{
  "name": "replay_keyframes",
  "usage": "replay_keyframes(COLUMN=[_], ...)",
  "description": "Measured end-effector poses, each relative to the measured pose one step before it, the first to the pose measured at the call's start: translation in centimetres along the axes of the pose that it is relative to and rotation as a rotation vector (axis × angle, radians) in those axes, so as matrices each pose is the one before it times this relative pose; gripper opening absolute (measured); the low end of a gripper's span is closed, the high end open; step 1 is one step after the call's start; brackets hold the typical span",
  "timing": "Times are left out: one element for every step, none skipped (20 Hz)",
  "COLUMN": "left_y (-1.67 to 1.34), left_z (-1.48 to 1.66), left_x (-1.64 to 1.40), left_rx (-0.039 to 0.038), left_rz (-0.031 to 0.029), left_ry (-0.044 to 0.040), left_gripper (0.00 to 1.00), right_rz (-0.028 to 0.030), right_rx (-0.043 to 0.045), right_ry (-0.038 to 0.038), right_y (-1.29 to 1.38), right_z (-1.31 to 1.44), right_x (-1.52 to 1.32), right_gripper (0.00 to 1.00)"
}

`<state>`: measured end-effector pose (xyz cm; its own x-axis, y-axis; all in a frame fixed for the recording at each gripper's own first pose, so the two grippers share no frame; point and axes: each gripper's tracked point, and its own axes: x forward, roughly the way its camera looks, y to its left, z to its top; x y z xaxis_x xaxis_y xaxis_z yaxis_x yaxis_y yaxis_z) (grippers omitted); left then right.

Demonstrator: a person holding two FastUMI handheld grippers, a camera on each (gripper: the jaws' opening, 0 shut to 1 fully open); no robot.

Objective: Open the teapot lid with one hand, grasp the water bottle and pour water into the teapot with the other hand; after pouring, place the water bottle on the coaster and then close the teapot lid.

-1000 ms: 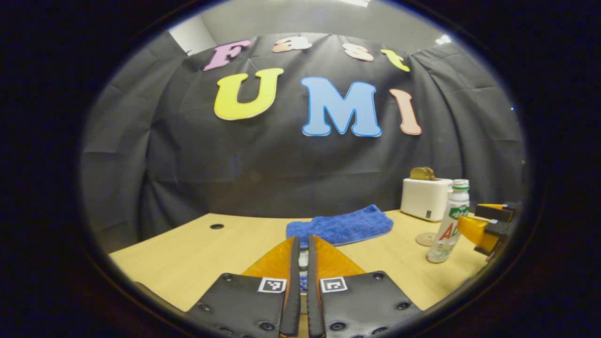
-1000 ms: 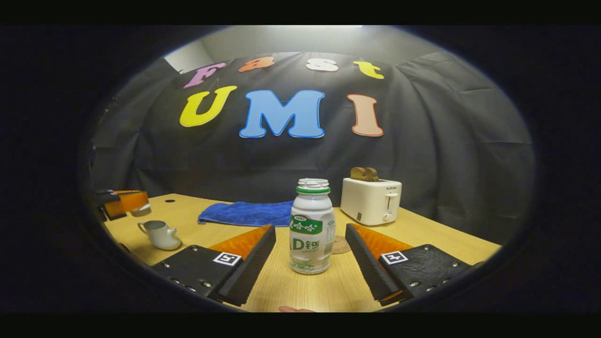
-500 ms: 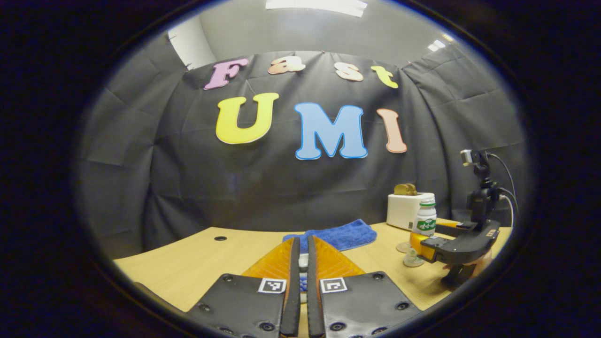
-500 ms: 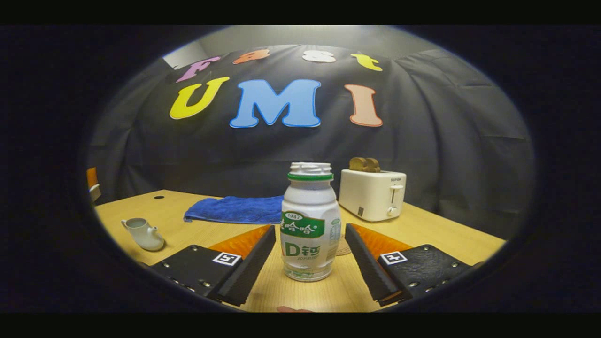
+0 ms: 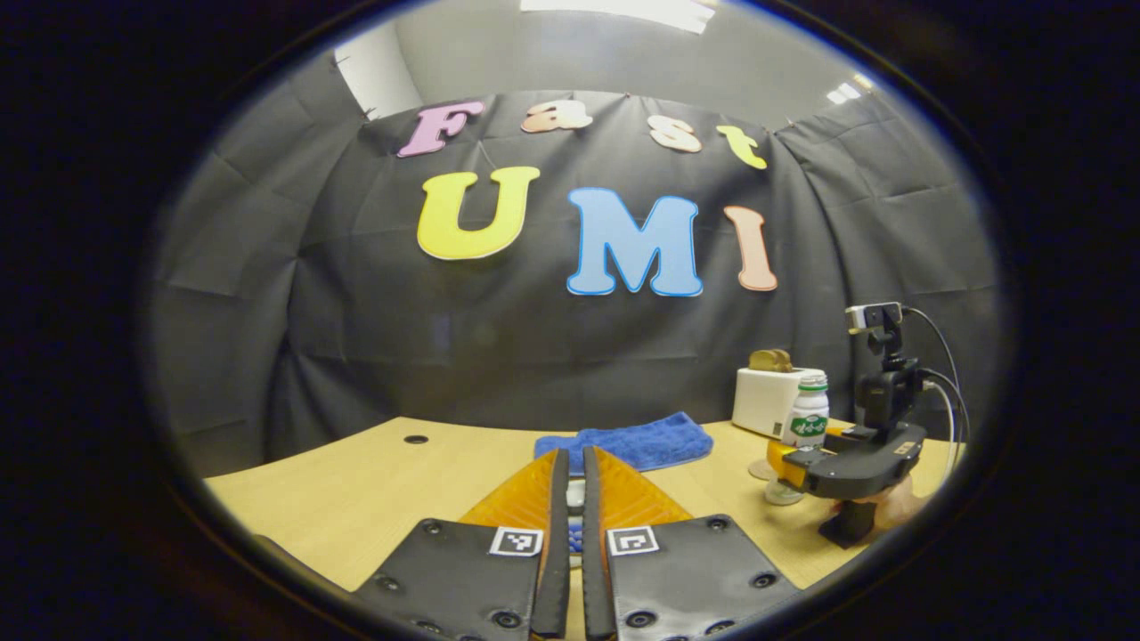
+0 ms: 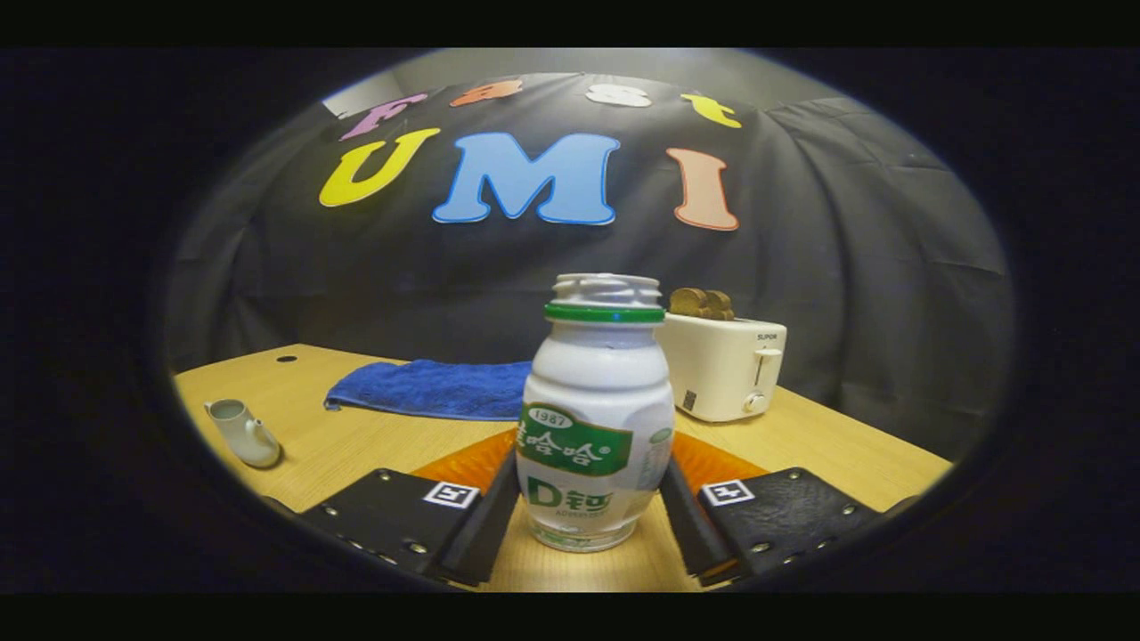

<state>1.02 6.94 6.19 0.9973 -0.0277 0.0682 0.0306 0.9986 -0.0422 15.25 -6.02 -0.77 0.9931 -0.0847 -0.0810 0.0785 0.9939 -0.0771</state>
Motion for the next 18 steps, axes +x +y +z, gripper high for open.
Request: replay_keyframes(left_y=[0.219, -0.011, -0.123, -0.184, 0.009, 0.018, 0.136, -0.096, -0.117, -0.695, -0.692, -0.045, 0.072, 0.093, 0.029, 0.041, 0.200, 0.353], left_z=[0.046, -0.144, -0.146, -0.352, -0.161, 0.015, 0.061, 0.050, 0.055, -0.243, -0.399, -0.816, -0.502, -0.360, -0.216, -0.255, -0.275, -0.295], left_x=[-0.322, -0.376, -0.328, -0.266, -0.317, -0.468, -0.442, -0.688, -0.569, -0.435, -0.364, -0.325, -0.398, -0.272, -0.268, -0.325, -0.387, -0.213], left_rx=[-0.00261, -0.00179, 0.00154, 0.00721, 0.01037, 0.01224, 0.01025, 0.00336, -0.00286, -0.00047, 0.00134, 0.00547, 0.00935, 0.01024, 0.00792, 0.00782, 0.00996, 0.01238], left_rz=[-0.00051, -0.00473, -0.01210, -0.01255, -0.00652, -0.00340, -0.00327, -0.00560, -0.01428, -0.03386, -0.03127, -0.01081, -0.00081, 0.00395, 0.00121, 0.00188, 0.00599, 0.00979], left_ry=[-0.00401, -0.00168, 0.00368, 0.00613, 0.00250, -0.00169, -0.00506, -0.00899, -0.00901, -0.00977, -0.00081, 0.01114, 0.01362, 0.00935, 0.00586, 0.00368, 0.00473, 0.00755], left_gripper=[0.12, 0.13, 0.13, 0.17, 0.13, 0.17, 0.17, 0.16, 0.17, 0.08, 0.12, 0.17, 0.17, 0.16, 0.16, 0.16, 0.16, 0.16], right_rz=[0.00222, 0.00518, 0.01274, 0.01606, 0.01241, 0.00977, 0.00721, 0.00814, 0.00934, 0.00922, 0.00869, 0.00632, 0.00811, 0.01027, 0.01316, 0.01163, 0.00841, 0.00816], right_rx=[-0.01926, -0.02379, -0.01743, -0.01587, -0.02029, -0.02521, -0.02526, -0.02141, -0.01780, -0.02178, -0.02182, -0.02468, -0.02702, -0.02786, -0.03005, -0.03453, -0.03969, -0.03022], right_ry=[0.00186, 0.00643, 0.00189, 0.00472, -0.00027, 0.00147, -0.00243, -0.00592, -0.00479, -0.00402, -0.00821, -0.00374, 0.00115, 0.00162, -0.00182, -0.00083, 0.00070, -0.00986], right_y=[0.070, 0.266, 0.476, 0.661, 0.531, 0.491, 0.361, 0.505, 0.449, 0.464, 0.420, 0.359, 0.418, 0.500, 0.569, 0.623, 0.506, 0.489], right_z=[0.102, 0.046, 0.120, 0.035, 0.177, 0.156, 0.338, 0.446, 0.432, 0.338, 0.400, 0.273, 0.183, 0.086, 0.292, 0.255, 0.175, 0.461], right_x=[0.012, 0.055, -0.114, -0.098, -0.063, 0.055, -0.009, -0.004, 0.016, 0.041, 0.032, 0.181, 0.123, 0.093, 0.065, 0.149, 0.081, 0.064], right_gripper=[0.74, 0.74, 0.74, 0.74, 0.74, 0.74, 0.74, 0.74, 0.74, 0.74, 0.74, 0.74, 0.74, 0.74, 0.74, 0.74, 0.74, 0.74])
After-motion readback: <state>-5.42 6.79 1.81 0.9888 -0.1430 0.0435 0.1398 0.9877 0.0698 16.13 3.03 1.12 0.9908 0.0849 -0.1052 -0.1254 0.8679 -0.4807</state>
